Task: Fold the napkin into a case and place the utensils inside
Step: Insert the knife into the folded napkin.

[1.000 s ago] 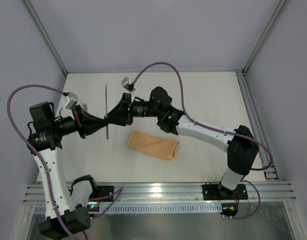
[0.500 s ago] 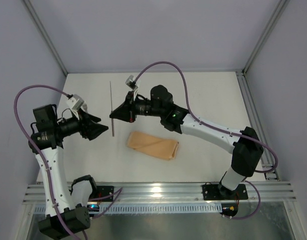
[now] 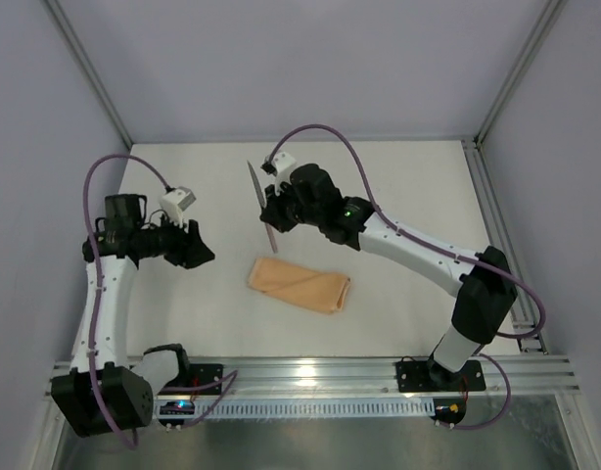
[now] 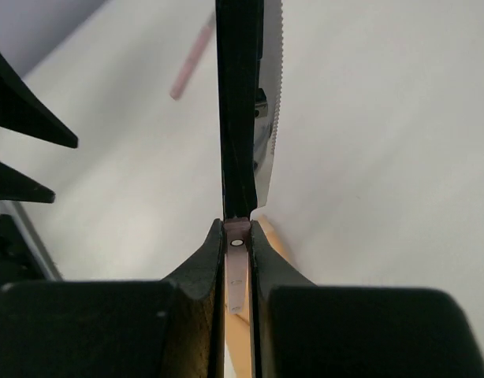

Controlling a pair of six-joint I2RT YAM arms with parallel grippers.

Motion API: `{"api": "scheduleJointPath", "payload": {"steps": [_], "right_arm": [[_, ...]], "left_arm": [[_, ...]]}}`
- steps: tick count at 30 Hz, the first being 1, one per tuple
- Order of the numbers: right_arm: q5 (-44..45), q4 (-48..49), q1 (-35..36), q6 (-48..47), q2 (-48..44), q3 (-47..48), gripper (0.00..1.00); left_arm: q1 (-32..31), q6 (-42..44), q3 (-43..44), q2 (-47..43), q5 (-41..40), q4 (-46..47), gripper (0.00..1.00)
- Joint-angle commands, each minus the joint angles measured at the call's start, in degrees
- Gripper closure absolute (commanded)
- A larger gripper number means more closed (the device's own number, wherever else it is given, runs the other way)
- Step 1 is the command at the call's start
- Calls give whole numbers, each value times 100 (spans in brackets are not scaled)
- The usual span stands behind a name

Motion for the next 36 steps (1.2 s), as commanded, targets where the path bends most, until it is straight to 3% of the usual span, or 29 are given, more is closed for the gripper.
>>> {"api": "scheduleJointPath", "payload": {"steps": [1, 2, 5, 7, 11, 18, 25, 32, 36], "right_arm": [[871, -951, 31, -425, 118, -267, 97], [853, -663, 84, -407, 4, -445, 97], [888, -301, 295, -407, -24, -798, 97], [870, -361, 400, -485, 143, -598, 97], [1292, -590, 629, -855, 504, -350, 97], [1371, 711, 673, -934, 363, -1290, 97], [1494, 755, 744, -1250, 715, -1036, 97], [1564, 746, 735, -1365, 574, -939, 97], [1582, 448, 735, -1435, 785, -895, 97]], "left_arm": [[-939, -713, -138, 611, -1451, 803, 46], [-1351, -906, -139, 822, -1505, 909, 45], [-1504, -1215, 53, 1867, -1181, 1094, 47], [-1557, -1470, 212, 2639, -996, 1068, 50], [-1917, -1699, 336, 3353, -1065, 1243, 50], [-2102, -2094, -15, 3619, -1284, 1990, 51], [-2462, -2260, -218, 3777, -1584, 2404, 51], [-2471, -2367, -235, 3927, -1505, 2466, 67], [-2471, -2367, -218, 3997, -1321, 2404, 69]]}}
